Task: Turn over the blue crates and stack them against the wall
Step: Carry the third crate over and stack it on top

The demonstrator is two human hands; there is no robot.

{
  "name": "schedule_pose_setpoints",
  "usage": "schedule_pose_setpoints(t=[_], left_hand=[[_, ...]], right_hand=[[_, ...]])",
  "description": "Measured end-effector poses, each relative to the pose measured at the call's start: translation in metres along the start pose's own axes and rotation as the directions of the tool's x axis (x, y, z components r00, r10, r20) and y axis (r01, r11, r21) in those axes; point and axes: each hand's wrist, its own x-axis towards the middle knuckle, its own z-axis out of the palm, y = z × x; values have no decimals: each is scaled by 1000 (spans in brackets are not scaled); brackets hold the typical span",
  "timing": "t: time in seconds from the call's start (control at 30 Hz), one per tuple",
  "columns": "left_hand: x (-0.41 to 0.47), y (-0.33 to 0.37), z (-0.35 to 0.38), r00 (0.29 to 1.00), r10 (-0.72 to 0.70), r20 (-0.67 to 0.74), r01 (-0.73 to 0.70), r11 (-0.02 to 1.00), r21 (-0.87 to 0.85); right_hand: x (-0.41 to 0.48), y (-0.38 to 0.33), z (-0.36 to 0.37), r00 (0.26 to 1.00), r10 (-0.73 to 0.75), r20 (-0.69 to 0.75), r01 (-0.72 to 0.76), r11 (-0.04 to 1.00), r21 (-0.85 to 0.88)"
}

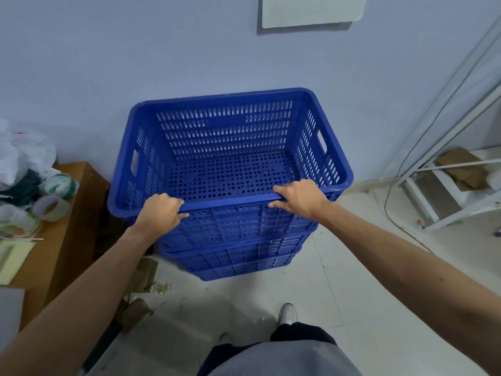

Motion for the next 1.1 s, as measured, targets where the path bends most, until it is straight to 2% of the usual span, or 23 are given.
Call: schedule_pose_setpoints(t=[0.27,0.6,0.83,1.03,1.1], left_hand=[[-9,6,19,1000,10,-1,-10,1000,6],[-18,7,27,992,-28,-120,6,984,-178],[-13,-1,25,990,-18,-141,-2,990,-141],[-13,2,31,990,-75,-117,55,985,-166],[-20,10,37,982,-109,-152,74,973,-219]], right_hand=[[2,-2,4,1000,-16,12,15,1000,26],[-2,2,13,999,-33,15,32,999,43],[3,-1,8,999,-39,6,39,995,94],[0,-4,10,1000,-22,-16,23,998,52],[-8,-9,15,998,-1,-58,4,999,52]])
